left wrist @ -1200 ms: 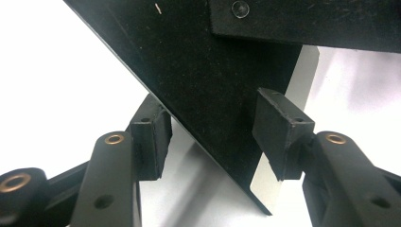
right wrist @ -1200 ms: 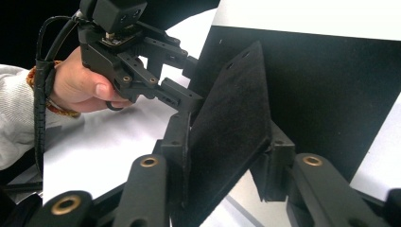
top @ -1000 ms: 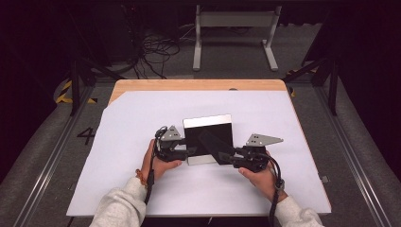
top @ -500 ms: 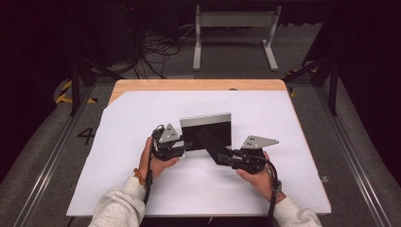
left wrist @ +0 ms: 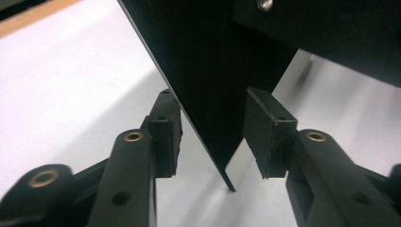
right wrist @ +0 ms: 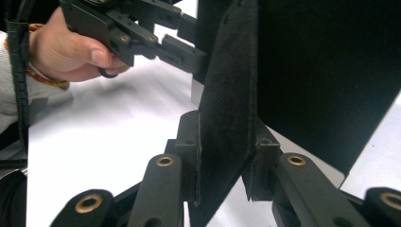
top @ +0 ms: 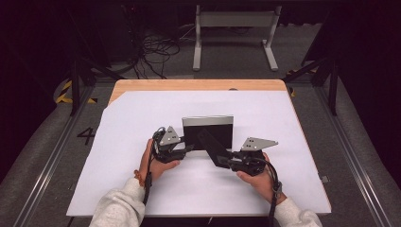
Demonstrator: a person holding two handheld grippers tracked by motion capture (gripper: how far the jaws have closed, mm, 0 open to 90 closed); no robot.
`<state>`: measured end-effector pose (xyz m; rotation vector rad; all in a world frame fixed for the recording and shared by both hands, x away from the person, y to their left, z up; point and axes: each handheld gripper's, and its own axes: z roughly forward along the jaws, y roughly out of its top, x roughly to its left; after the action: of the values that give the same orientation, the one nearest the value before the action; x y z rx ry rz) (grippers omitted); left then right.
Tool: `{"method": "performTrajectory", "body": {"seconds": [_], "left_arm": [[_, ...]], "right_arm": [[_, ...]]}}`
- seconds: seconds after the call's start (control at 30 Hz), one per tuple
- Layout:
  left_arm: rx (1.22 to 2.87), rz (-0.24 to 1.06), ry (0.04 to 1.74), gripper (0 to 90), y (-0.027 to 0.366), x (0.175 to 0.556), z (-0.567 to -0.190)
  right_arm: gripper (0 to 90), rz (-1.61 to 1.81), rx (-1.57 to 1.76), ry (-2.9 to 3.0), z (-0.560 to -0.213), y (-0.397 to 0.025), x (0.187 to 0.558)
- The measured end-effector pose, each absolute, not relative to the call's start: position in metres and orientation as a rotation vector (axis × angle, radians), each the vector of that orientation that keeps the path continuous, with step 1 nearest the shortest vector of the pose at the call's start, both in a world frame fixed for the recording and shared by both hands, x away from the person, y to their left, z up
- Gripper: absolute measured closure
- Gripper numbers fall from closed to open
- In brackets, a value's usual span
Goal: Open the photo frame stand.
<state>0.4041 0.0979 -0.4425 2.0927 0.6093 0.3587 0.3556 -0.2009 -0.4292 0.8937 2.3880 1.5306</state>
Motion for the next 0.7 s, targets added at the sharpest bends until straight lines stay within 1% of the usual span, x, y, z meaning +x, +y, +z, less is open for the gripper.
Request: {"method": "performTrajectory", "body": {"seconds": [0.07, 0.13, 0.3, 0.37, 0.47, 0.6, 0.7], "left_arm": [[2.099, 0.320, 0.613, 54.5, 0.097, 0.406, -0.447], [2.118, 0.294, 0.599, 50.0, 0.094, 0.407, -0.450], [2.136, 0.271, 0.594, 48.0, 0.090, 0.409, -0.454], [2.157, 0.267, 0.593, 49.7, 0.088, 0.409, -0.456], [2.193, 0.302, 0.593, 54.6, 0.084, 0.409, -0.459], [2.194, 0.307, 0.591, 56.0, 0.084, 0.408, -0.458], [2.188, 0.317, 0.591, 60.3, 0.085, 0.408, -0.457]], "right_arm": [[71.5, 1.541, 0.892, 2.395, -0.429, -0.201, 0.355], [71.4, 1.542, 0.888, 2.400, -0.430, -0.201, 0.355], [71.5, 1.519, 0.876, 2.406, -0.430, -0.201, 0.354], [71.5, 1.516, 0.878, 2.406, -0.430, -0.201, 0.354], [71.2, 1.511, 0.885, 2.406, -0.431, -0.202, 0.355], [71.0, 1.500, 0.887, 2.408, -0.432, -0.203, 0.356], [71.0, 1.490, 0.885, 2.408, -0.432, -0.203, 0.356]]}}
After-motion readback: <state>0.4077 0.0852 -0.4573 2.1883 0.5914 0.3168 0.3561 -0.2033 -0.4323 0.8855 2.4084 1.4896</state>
